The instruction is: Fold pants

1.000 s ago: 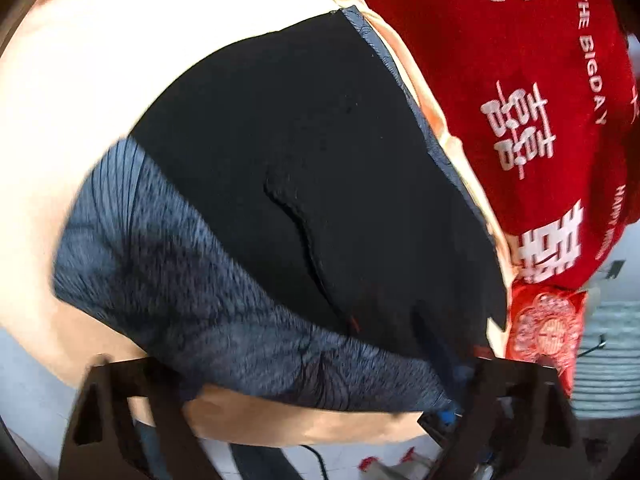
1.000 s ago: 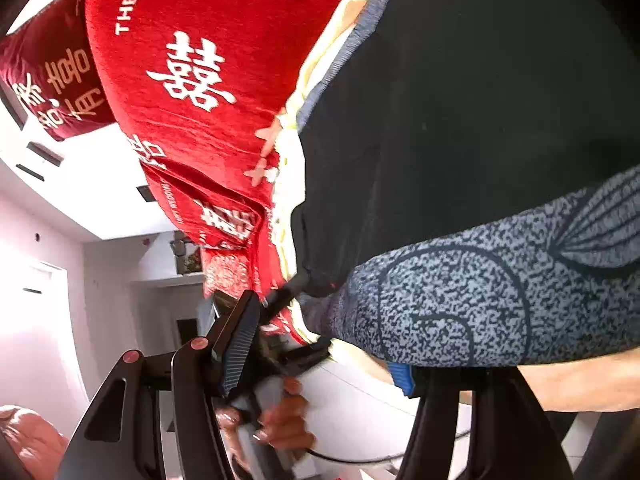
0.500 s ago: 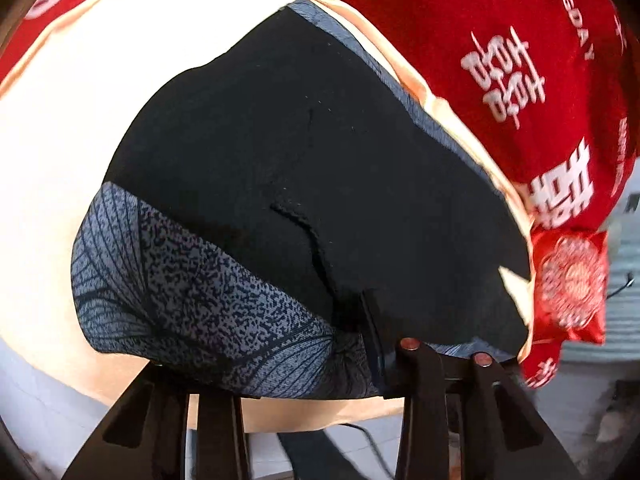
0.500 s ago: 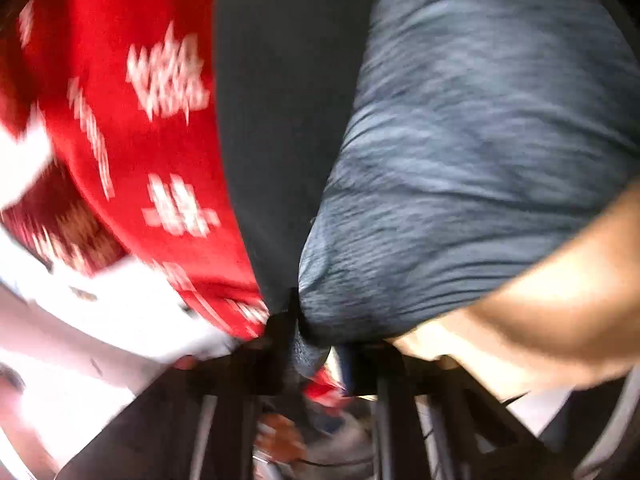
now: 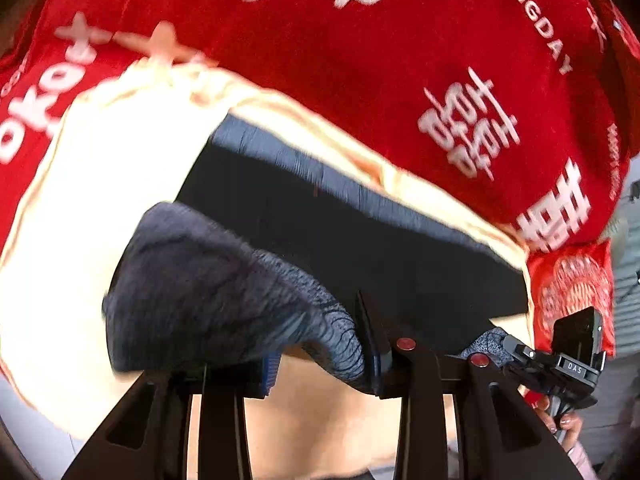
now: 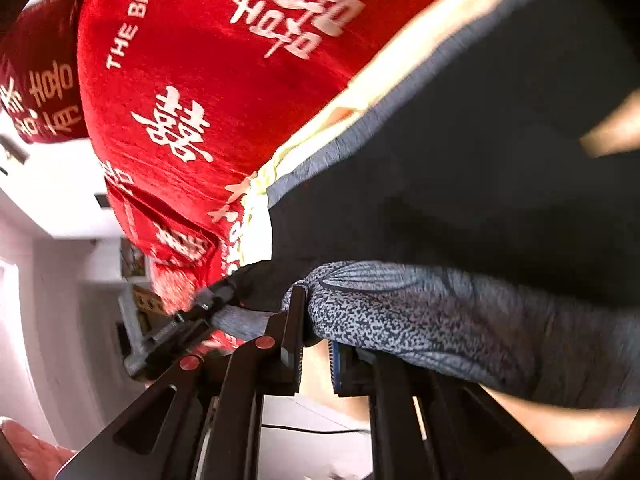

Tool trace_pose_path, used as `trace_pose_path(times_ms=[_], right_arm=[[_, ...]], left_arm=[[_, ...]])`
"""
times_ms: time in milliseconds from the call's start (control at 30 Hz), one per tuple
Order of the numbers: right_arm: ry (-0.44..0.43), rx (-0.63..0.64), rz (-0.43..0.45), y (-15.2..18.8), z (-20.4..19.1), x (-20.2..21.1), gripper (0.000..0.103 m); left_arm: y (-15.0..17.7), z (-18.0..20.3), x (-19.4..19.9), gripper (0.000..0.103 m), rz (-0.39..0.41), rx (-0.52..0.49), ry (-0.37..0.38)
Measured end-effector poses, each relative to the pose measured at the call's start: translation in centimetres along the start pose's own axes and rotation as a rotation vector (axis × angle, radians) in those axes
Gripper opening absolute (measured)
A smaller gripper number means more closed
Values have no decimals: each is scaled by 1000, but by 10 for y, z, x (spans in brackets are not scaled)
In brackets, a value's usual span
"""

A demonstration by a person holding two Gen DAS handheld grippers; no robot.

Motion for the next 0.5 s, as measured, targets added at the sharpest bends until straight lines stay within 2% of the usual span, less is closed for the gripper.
trace_pose_path(times_ms=[200, 233, 267, 333, 367, 500], right_arm=[[94, 83, -118, -90, 4, -47, 14], [110, 90, -138, -106, 6, -58, 14], [121, 95, -153, -119, 8, -68, 14], [150, 104, -183, -140, 16, -87, 14], [163, 103, -204, -150, 22, -98, 14], [214, 91, -257, -171, 33, -125, 17]], left_arm=[[-63, -11, -58, 37, 36, 25, -85], [-73, -17, -71, 43, 42, 34, -116], [-79, -22, -77, 54, 50, 35, -150], [-91, -34, -92, 68, 69, 36, -249], [-95, -36, -97, 74, 72, 42, -276], [-100, -38, -96, 74, 72, 68, -293]])
Point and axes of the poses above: each gripper's, at about its wrist camera, not at the fingertips, and x roughly against the way its jaws point, z to its right, y to its underside, the point moved 6 cm from there along -x, roughly the way its jaws point, and after that the axes turned 11 degrees about y, right-handed, at the moved point
